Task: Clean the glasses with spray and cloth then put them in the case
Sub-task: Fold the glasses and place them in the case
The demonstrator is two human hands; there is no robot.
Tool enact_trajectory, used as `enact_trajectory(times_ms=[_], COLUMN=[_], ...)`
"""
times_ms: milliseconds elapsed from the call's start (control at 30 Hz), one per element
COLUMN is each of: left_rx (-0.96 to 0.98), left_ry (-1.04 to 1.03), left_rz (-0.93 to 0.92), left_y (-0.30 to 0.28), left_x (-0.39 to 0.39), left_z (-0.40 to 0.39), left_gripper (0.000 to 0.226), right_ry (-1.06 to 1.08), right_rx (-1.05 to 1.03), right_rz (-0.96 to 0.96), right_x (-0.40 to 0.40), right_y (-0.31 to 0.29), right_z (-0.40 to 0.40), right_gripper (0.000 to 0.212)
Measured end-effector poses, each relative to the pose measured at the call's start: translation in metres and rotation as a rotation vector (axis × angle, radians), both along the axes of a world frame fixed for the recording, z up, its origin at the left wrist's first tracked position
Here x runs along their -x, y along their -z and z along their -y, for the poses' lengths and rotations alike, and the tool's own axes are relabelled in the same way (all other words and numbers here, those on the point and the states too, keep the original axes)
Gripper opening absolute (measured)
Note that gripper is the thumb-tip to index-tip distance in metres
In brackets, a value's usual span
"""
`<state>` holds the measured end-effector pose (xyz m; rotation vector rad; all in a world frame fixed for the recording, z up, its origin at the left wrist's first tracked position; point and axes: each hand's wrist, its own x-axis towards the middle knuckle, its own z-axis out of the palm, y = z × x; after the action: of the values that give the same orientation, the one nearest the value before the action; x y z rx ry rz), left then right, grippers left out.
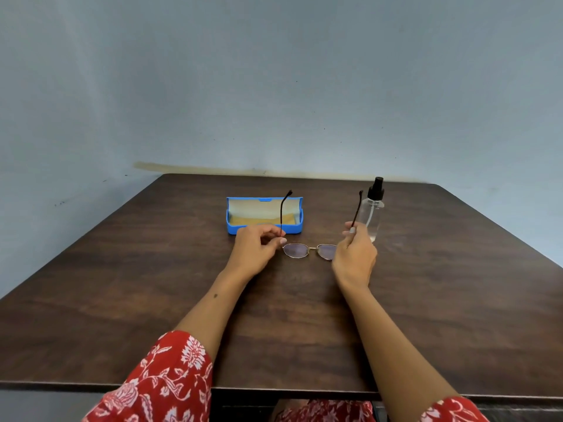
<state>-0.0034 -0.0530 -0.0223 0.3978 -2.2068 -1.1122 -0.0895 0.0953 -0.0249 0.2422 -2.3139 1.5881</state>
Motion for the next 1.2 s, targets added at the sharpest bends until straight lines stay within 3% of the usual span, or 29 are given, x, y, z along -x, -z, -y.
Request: enact_trajectory(times_ms=[300,533,733,867,1033,1200], left_rx=[0.296,0.483,0.575,0.559,0.476,0.326], left_ry=[0.024,0.021,0.038,0.037,0.028,0.005], left_rz=[0.118,0.234,0.288,0.268,0.224,0.154], left_y=[-0.007,-0.008,-0.01,-0.009,-0.009,-0.005], left_x=[-0.001,0.003,0.005,0.005,0.004,0.003], left_z=[-0.002,-0.002,-0.004,-0.004,-0.003,-0.001], left_gripper=[0.02,0.022,0.021,0.021,0.02,0.013], right_ry=[-0.145,-0.43,-0.545,-0.466,-0.351,-0.364], right_rx=[0.174,0.389,0.354,0.283,0.027,-0.175], right_rz=[0.062,0.32,0.462,0.305,-0.006,-0.095], right_x=[0.012,0.031,0.041,0.035,0.028,0.027], right_y=[0.003,-0.002,-0.01,-0.005,0.002,0.006], right_z=[-0.01,-0.029,-0.035,-0.032,-0.026,-0.022], right_gripper=[0.02,0.018,0.019,0.015,0.014,0.015])
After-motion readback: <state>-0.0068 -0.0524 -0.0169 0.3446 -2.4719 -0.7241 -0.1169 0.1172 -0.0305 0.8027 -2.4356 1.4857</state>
